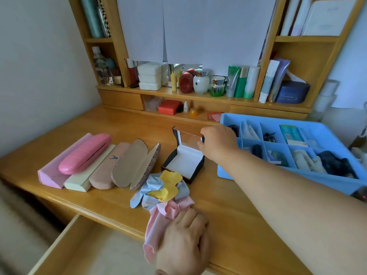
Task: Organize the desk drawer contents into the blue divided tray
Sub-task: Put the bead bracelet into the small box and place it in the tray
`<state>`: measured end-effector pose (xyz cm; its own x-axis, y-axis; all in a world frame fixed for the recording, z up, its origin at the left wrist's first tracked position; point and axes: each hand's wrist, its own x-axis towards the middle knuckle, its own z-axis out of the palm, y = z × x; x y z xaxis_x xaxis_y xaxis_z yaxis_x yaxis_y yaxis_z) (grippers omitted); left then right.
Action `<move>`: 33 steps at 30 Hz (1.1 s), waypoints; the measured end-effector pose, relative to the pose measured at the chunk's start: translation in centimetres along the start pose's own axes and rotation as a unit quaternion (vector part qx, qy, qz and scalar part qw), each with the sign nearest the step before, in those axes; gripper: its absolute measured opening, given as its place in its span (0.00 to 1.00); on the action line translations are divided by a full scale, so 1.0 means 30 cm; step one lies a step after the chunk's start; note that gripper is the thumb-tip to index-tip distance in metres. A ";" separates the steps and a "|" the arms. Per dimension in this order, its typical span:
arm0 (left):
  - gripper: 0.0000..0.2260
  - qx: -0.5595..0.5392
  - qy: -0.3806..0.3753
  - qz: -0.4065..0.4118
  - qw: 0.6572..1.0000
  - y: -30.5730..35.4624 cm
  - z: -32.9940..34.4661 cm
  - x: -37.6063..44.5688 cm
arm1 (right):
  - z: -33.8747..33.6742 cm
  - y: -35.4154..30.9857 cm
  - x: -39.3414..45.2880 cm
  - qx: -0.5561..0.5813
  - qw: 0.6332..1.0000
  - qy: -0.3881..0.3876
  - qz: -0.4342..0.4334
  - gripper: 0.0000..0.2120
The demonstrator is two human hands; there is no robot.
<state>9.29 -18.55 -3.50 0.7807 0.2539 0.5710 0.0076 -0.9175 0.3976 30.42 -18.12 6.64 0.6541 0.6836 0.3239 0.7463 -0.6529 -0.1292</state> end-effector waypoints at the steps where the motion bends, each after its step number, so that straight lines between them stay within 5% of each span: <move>1: 0.07 -0.003 -0.002 -0.002 1.000 0.001 -0.002 -0.001 | 0.004 -0.001 0.006 0.013 1.000 0.012 -0.001 0.11; 5: 0.07 -0.010 -0.014 -0.010 1.000 0.008 -0.011 0.001 | -0.103 -0.002 0.013 0.051 0.991 0.115 -0.047 0.03; 9: 0.09 -0.015 -0.040 -0.030 0.999 0.022 -0.029 0.001 | -0.285 0.056 -0.081 0.148 0.966 0.212 -0.031 0.09; 14: 0.14 0.006 -0.076 -0.052 0.996 0.049 -0.053 0.004 | -0.350 0.232 -0.410 0.302 0.948 0.067 0.082 0.07; 19: 0.17 0.048 -0.083 -0.053 0.994 0.086 -0.051 0.002 | -0.305 0.407 -0.725 0.205 0.972 0.007 0.111 0.04; 31: 0.10 0.126 -0.129 -0.058 0.982 0.097 -0.037 0.011 | -0.235 0.469 -0.772 0.140 0.985 0.045 0.089 0.06; 33: 0.09 0.152 -0.137 -0.056 0.977 0.108 -0.034 0.023 | -0.241 0.462 -0.787 0.151 0.983 0.047 0.092 0.14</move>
<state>9.22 -21.04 -1.09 0.9019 0.3040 0.3067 0.2545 -0.9480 0.1912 24.42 -45.67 3.99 0.7773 0.5209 0.3527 0.6288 -0.6255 -0.4620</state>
